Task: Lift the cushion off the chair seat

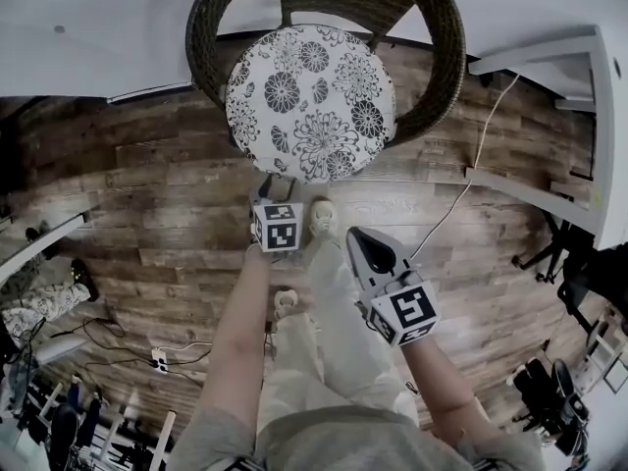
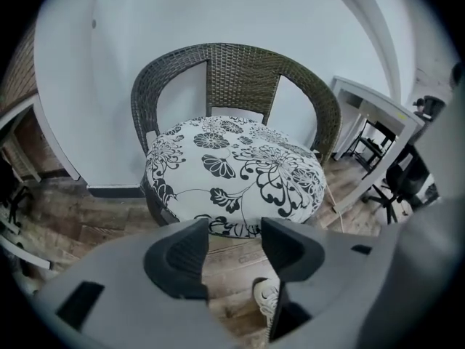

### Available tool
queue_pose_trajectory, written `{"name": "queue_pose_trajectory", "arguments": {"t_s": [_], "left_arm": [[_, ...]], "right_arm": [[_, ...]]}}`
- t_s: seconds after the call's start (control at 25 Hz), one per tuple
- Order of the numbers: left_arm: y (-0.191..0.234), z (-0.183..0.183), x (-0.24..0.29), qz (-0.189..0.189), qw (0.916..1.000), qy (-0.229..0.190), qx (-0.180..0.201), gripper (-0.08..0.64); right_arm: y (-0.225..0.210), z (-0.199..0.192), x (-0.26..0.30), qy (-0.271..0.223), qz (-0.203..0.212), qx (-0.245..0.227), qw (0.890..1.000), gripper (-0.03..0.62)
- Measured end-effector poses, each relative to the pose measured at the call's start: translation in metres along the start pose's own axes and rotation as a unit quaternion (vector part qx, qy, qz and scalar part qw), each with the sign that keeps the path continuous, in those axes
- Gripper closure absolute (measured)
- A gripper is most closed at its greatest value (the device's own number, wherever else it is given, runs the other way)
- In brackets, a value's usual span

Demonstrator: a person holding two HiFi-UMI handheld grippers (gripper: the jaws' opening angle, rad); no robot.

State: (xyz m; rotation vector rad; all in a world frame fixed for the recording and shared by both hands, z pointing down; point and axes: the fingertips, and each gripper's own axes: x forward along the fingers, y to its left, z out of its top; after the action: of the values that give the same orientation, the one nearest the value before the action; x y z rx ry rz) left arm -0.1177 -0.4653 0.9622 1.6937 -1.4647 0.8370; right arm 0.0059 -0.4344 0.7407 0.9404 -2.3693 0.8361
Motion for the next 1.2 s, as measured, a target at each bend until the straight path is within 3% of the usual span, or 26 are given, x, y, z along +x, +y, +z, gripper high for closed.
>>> {"name": "queue_pose_trajectory", "arguments": {"t_s": [0.24, 0.56, 0.8, 1.04, 1.2], "left_arm": [[0.001, -0.003, 0.010, 0.014, 0.9999, 0.004, 0.007, 0.344], [0.000, -0.004, 0.012, 0.003, 0.9999, 0.006, 0.009, 0.377], [-0.001, -0.005, 0.009, -0.001, 0.9993, 0.018, 0.032, 0.420], [-0.002, -0.010, 0.005, 0.006, 0.9974, 0.032, 0.064, 0.511], [-0.006, -0.007, -0.004, 0.001, 0.9969, 0.038, 0.069, 0.526]], "right_arm": [[0.000, -0.004, 0.004, 0.003, 0.007, 0.004, 1.000, 0.591], [-0.005, 0.001, 0.007, -0.006, -0.002, 0.011, 1.000, 0.591], [-0.003, 0.007, 0.002, -0.015, -0.009, 0.013, 1.000, 0.591], [0.005, 0.002, -0.009, -0.019, -0.016, 0.013, 1.000, 0.591], [0.010, 0.008, -0.019, -0.023, -0.021, 0.014, 0.999, 0.591]]}}
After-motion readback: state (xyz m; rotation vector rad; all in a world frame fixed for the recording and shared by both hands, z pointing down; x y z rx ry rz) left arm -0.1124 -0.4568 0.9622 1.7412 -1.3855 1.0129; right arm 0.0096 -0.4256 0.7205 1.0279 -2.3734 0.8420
